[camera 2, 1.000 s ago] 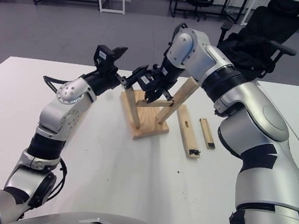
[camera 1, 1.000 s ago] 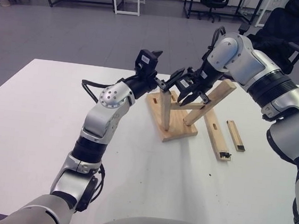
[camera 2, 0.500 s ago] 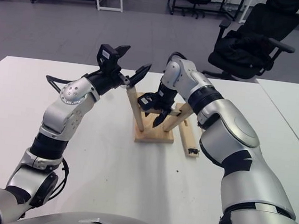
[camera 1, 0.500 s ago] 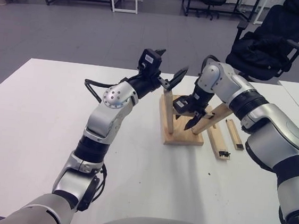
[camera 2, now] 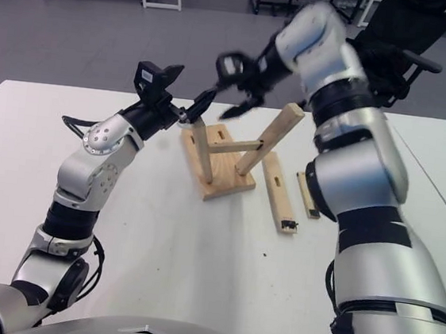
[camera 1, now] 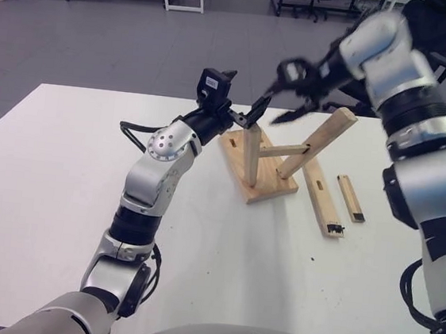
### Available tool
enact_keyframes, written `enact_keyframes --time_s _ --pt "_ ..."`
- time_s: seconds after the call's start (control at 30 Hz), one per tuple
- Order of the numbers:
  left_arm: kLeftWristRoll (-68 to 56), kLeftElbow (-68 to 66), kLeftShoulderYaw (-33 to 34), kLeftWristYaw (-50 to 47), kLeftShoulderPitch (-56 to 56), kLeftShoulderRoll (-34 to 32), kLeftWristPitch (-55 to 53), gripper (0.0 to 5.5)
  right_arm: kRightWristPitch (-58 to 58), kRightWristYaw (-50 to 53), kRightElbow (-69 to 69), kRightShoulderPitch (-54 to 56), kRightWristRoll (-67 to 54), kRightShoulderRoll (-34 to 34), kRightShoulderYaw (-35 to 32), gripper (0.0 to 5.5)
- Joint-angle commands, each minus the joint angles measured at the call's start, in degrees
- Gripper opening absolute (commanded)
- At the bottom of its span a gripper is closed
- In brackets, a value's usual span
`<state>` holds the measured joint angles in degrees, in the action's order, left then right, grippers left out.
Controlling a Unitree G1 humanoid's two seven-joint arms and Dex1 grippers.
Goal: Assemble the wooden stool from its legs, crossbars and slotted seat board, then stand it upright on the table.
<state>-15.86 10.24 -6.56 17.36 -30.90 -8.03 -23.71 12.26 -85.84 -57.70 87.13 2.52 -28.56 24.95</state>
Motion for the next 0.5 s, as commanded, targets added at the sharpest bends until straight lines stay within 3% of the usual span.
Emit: enact_keyframes --time_s 0.03,0.17,0.3,0.43,0.5 --pt "1.3 0.2 -0.9 -0.7 3.4 -0.7 -4.2 4.73 -11.7 8.1 20.1 -13.1 -0.3 -6.7 -6.2 2.94" --pt "1.9 1.5 -0.5 -1.4 3.2 -1.1 -5.0 4.73 -33.6 29.2 42.5 -32.1 1.6 -3.8 -14.3 2.94" --pt "1.7 2.7 0.9 -2.4 2.3 -1.3 -6.3 4.73 -48.1 49.6 63.7 -43.1 2.2 6.2 -23.2 2.94" --pt "3.0 3.5 -0.4 -3.1 3.2 -1.2 -7.0 4.73 -55.1 60.7 73.9 -45.7 5.8 11.8 -21.9 2.94" --pt "3.6 3.0 -1.3 -3.5 3.6 -1.0 -6.8 4.73 -57.7 63.8 76.0 -50.0 8.1 13.2 -17.7 2.94"
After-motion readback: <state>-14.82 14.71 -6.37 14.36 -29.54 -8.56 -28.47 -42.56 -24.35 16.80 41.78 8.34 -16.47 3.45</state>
